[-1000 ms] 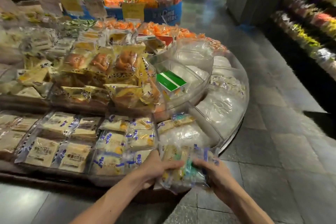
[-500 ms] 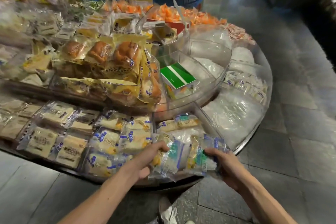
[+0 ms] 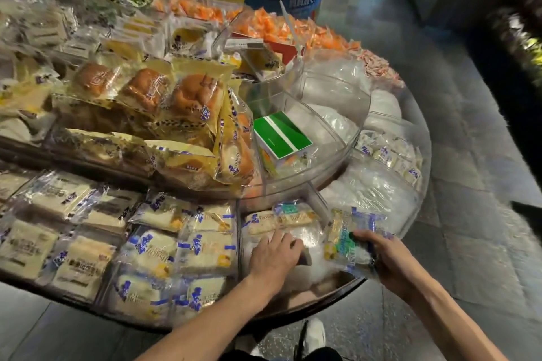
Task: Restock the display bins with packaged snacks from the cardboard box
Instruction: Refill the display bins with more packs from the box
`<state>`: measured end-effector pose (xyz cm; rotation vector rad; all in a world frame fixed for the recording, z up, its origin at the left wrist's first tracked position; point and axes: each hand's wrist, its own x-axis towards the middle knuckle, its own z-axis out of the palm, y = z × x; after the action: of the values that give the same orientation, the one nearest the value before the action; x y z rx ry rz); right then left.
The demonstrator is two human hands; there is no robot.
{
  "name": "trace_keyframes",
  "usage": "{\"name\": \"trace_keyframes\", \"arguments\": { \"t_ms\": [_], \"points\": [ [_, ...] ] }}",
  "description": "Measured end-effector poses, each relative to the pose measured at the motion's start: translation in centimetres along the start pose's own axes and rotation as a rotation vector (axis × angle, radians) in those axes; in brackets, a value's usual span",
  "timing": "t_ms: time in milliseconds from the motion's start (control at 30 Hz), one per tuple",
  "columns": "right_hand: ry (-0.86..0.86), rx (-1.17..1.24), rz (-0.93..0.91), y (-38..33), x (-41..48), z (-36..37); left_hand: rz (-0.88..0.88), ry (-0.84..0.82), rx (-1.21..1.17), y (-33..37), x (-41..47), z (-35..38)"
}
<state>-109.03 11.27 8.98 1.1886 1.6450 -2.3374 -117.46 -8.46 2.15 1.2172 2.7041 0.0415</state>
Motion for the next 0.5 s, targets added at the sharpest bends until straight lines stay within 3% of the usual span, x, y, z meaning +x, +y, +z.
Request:
{"name": "trace_keyframes", "arguments": {
  "t_ms": [167, 300, 500],
  "points": [
    [-0.101, -0.076, 0.033, -0.7, 1.9, -0.5, -0.162, -0.106, 0.027, -1.3, 0.5, 3.7],
    [-0.156, -0.195, 0.073, -1.7, 3.8, -1.3, -0.264, -0.101, -0.044, -0.7, 0.4, 3.3],
    [-0.231, -0.242, 0.121, -2.7, 5.6, -2.1, -0.298, -0.174, -0.065, -1.5, 0.7, 2.8]
  ]
}}
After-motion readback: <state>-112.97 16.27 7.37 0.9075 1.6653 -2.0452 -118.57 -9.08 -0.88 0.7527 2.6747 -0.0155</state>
